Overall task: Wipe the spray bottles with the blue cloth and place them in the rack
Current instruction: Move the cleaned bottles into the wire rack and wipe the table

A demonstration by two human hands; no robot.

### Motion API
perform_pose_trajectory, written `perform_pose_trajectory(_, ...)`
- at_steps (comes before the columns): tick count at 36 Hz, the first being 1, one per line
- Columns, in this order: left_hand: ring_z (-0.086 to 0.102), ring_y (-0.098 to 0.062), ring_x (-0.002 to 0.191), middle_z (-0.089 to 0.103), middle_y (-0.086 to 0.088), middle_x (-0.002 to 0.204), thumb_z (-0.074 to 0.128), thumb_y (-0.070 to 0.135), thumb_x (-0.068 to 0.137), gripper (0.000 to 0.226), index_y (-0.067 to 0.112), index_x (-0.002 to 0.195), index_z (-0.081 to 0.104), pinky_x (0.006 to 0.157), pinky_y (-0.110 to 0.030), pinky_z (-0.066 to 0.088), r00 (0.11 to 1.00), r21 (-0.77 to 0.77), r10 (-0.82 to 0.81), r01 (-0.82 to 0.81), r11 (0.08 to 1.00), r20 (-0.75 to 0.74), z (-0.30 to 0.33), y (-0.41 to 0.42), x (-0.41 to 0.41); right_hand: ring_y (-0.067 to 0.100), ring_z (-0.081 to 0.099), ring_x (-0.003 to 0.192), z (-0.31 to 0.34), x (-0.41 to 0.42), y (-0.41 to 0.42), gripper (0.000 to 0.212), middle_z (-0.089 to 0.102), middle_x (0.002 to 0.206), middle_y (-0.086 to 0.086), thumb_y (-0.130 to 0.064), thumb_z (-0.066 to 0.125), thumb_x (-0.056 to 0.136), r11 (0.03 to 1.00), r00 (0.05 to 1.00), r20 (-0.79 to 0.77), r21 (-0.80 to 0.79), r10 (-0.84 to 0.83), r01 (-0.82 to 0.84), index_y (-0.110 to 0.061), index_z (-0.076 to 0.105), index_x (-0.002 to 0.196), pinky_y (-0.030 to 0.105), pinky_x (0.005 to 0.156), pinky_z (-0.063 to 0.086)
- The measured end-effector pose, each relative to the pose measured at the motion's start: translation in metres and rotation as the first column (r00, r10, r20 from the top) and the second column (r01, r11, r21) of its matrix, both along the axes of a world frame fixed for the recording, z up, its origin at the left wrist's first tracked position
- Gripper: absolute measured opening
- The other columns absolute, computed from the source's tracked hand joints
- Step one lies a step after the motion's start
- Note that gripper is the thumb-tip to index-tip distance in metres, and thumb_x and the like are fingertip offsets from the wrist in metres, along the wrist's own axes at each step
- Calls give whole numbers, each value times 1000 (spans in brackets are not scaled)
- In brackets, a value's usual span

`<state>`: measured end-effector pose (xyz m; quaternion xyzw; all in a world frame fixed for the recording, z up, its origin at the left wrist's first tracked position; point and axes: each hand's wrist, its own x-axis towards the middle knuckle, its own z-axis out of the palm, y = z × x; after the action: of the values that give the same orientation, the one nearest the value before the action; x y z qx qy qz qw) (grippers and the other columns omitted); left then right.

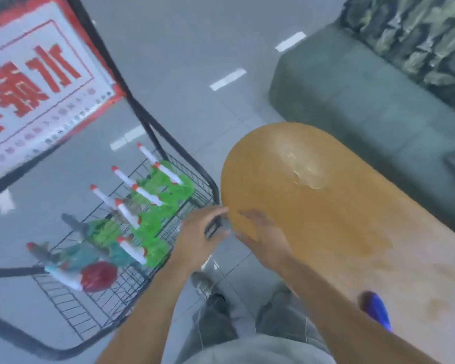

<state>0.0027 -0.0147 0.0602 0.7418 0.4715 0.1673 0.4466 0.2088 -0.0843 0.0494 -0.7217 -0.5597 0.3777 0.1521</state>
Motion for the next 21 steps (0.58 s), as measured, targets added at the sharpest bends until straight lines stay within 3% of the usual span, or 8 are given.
perform_pose_trajectory(3, 50, 3, 135, 59, 23, 143, 81, 35, 97, 51, 33, 146, 66, 118, -26, 36, 995, -45, -102, 101, 994, -24, -1, -9, 54, 12, 50, 135, -2, 43, -34, 56, 44, 155, -14, -49, 61, 102, 993, 993, -22, -8, -118, 118, -34, 45, 154, 29, 108, 41)
perform_pose_trajectory(5, 46, 6, 135, 56, 25, 143, 80, 36, 97, 52, 33, 147, 64, 119, -27, 35, 983, -61, -181, 178, 982, -43, -3, -18, 91, 13, 49, 137, -4, 72, -59, 55, 45, 155, -12, -44, 63, 102, 983, 982, -35, -14, -186, 185, -32, 46, 154, 30, 108, 40)
perform_pose_trajectory(10, 53, -4, 137, 62, 16, 145, 80, 40, 96, 53, 29, 146, 66, 122, -37, 40, 924, -65, -374, 370, 927, -78, -12, -51, 181, 17, 49, 137, -21, 141, -132, 56, 49, 153, -6, -43, 65, 100, 926, 927, -11, -60, -374, 373, -29, 49, 153, 34, 110, 41)
perform_pose_trajectory(14, 51, -9, 143, 61, 11, 152, 80, 37, 98, 52, 33, 147, 64, 124, -36, 38, 849, -129, -517, 504, 854, -106, -19, -91, 249, 18, 51, 136, -43, 180, -200, 55, 51, 150, -5, -46, 66, 98, 835, 840, -6, -110, -543, 539, -29, 53, 150, 34, 111, 42)
perform_pose_trajectory(19, 49, -9, 143, 59, 10, 154, 79, 36, 98, 53, 30, 149, 64, 116, -18, 31, 719, -170, -680, 658, 733, -148, -40, -152, 322, 15, 44, 140, -65, 208, -285, 52, 51, 147, -6, -40, 66, 100, 700, 717, 26, -197, -696, 687, -27, 53, 149, 25, 104, 38)
perform_pose_trajectory(21, 53, -13, 141, 62, 7, 152, 81, 34, 97, 52, 28, 147, 66, 119, -23, 34, 663, -181, -733, 710, 680, -155, -50, -173, 344, 19, 44, 140, -78, 217, -315, 53, 52, 148, -3, -38, 68, 99, 636, 663, 55, -235, -746, 735, -27, 54, 149, 30, 107, 40)
